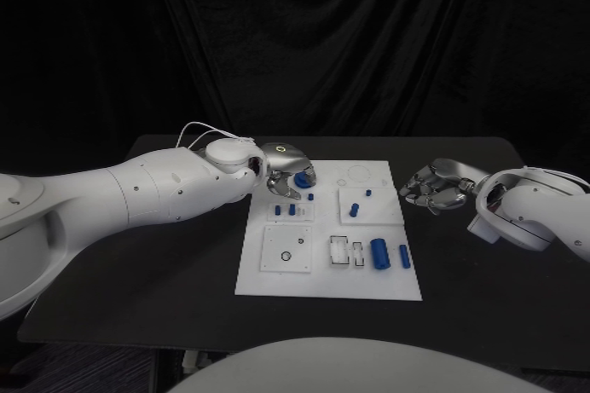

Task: Assemble the parts on the task board

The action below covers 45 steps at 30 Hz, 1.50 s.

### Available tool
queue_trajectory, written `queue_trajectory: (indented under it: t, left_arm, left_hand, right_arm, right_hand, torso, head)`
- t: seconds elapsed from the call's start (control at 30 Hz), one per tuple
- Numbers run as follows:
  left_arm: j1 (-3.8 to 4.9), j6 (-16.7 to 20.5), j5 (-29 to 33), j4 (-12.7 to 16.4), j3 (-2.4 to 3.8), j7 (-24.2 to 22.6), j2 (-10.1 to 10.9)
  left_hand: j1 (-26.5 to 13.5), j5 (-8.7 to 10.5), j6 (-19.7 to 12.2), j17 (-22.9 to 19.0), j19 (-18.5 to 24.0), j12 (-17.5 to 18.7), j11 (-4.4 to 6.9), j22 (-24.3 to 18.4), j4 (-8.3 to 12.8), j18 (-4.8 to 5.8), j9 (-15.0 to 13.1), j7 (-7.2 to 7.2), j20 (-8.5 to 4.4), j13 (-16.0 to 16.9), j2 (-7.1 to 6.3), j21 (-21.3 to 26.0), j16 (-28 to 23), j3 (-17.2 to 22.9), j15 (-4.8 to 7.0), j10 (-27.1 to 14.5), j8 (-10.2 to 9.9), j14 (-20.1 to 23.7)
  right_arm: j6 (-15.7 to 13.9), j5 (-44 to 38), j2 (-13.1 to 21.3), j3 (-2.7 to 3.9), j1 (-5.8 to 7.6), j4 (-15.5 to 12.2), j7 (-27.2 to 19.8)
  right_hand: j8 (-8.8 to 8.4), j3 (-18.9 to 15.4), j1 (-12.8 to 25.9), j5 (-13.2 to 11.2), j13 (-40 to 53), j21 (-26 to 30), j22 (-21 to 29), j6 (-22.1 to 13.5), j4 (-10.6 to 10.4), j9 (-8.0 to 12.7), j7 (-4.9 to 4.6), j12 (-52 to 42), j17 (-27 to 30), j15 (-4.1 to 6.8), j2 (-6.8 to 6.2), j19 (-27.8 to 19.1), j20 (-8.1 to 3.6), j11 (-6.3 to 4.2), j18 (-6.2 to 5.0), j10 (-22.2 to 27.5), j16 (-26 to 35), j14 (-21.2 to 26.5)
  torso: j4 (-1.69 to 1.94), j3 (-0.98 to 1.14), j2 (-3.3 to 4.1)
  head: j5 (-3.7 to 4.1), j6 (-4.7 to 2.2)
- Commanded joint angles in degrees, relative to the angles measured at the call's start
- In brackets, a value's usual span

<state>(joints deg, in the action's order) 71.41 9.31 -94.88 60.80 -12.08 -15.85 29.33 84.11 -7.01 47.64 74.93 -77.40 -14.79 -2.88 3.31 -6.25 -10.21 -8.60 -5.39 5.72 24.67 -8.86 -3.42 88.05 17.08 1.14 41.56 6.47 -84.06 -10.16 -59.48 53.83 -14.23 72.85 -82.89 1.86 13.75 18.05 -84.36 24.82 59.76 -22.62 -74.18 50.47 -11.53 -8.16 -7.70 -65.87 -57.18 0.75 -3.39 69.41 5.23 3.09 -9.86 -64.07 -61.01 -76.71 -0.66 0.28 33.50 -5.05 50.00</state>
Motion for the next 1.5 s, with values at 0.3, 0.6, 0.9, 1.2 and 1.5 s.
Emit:
queue_trajectory:
  t: [0.3, 0.6, 0.9, 1.2, 1.5]
  left_arm:
    - [0.29, 1.41, -7.79, -0.04, 0.07, 1.59, -1.05]
    - [0.31, 0.95, -8.29, -1.13, 0.07, 1.52, -2.65]
    - [0.26, 0.68, -8.35, -2.76, 0.06, 1.70, -4.58]
    - [0.09, -0.73, -8.36, -3.83, 0.06, 1.95, -5.79]
    - [-0.13, -2.00, -8.36, -4.75, 0.06, 2.16, -6.58]
  left_hand:
    - [-0.69, -0.95, 1.43, 8.66, 0.17, -0.93, 0.34, -0.05, -0.24, -0.81, -0.39, 0.64, -0.13, -0.27, 0.53, 0.20, -0.46, -1.55, 0.60, 2.91, -0.34, -3.86]
    - [-0.03, -4.07, 2.04, 8.57, 0.16, -1.39, 0.42, -0.05, 0.30, -0.81, -0.68, 0.96, -0.20, -0.04, 1.13, 0.18, -0.51, -1.23, 0.68, 4.31, -0.61, -3.84]
    - [0.09, -4.48, 3.18, 8.39, 0.02, -1.85, 0.12, -0.05, 0.48, -0.80, -1.07, 0.10, -0.16, 0.12, 1.16, 0.19, -0.58, -0.68, 0.57, 6.27, -0.50, -3.81]
    - [-0.05, -4.38, 3.76, 8.37, 0.03, -2.50, 0.10, -0.05, 0.50, -0.80, -1.37, 0.02, -0.13, 0.71, 1.06, 0.19, -0.60, -0.43, 0.54, 7.70, -0.47, -3.80]
    - [-0.10, -4.14, 4.77, 8.46, 0.17, -2.72, 0.21, -0.05, 0.51, -0.80, -1.76, 0.16, -0.11, 1.08, 1.08, 0.20, -0.57, -0.12, 0.55, 8.56, -0.14, -3.82]
  right_arm:
    - [1.04, -0.01, -0.29, 0.04, -0.12, 0.31, 1.26]
    - [1.38, -0.01, -0.72, 0.04, -0.12, 0.49, 1.45]
    - [1.48, -0.01, -0.96, 0.04, -0.12, 0.53, 1.54]
    - [1.53, -0.01, -1.02, 0.04, -0.12, 0.41, 1.72]
    - [1.60, -0.01, -1.18, 0.04, -0.12, 0.48, 1.75]
  right_hand:
    - [0.31, 0.31, 0.14, 0.35, -0.09, 0.29, 0.08, 0.43, 0.04, -0.01, -0.15, 0.38, 0.06, 0.15, -0.49, -0.22, -0.01, -0.02, -0.59, 0.16, 0.18, 0.36]
    - [0.37, 0.38, 0.12, 0.36, -0.17, 0.38, 0.11, 0.54, 0.12, -0.02, -0.14, 0.46, 0.09, 0.16, -0.47, -0.18, -0.02, -0.03, -0.59, 0.16, 0.25, 0.32]
    - [0.37, 0.38, 0.12, 0.36, -0.17, 0.38, 0.11, 0.54, 0.12, -0.02, -0.14, 0.46, 0.09, 0.16, -0.47, -0.18, -0.02, -0.03, -0.59, 0.16, 0.25, 0.32]
    - [0.39, 0.41, 0.13, 0.36, -0.16, 0.41, 0.13, 0.57, 0.14, -0.02, -0.14, 0.44, 0.10, 0.16, -0.44, -0.17, -0.02, -0.04, -0.59, 0.11, 0.28, 0.30]
    - [0.39, 0.41, 0.13, 0.36, -0.16, 0.41, 0.13, 0.57, 0.14, -0.02, -0.14, 0.44, 0.10, 0.16, -0.44, -0.17, -0.02, -0.04, -0.59, 0.11, 0.28, 0.30]
  torso:
    - [0.02, 0.00, -0.01]
    - [0.03, -0.01, -0.02]
    - [0.03, -0.01, -0.02]
    - [-0.04, -0.01, 0.00]
    - [0.04, 0.00, -0.01]
  head:
    - [0.02, 0.00]
    - [-0.20, 0.00]
    - [0.00, 0.00]
    - [0.12, 0.00]
    - [0.15, 0.00]
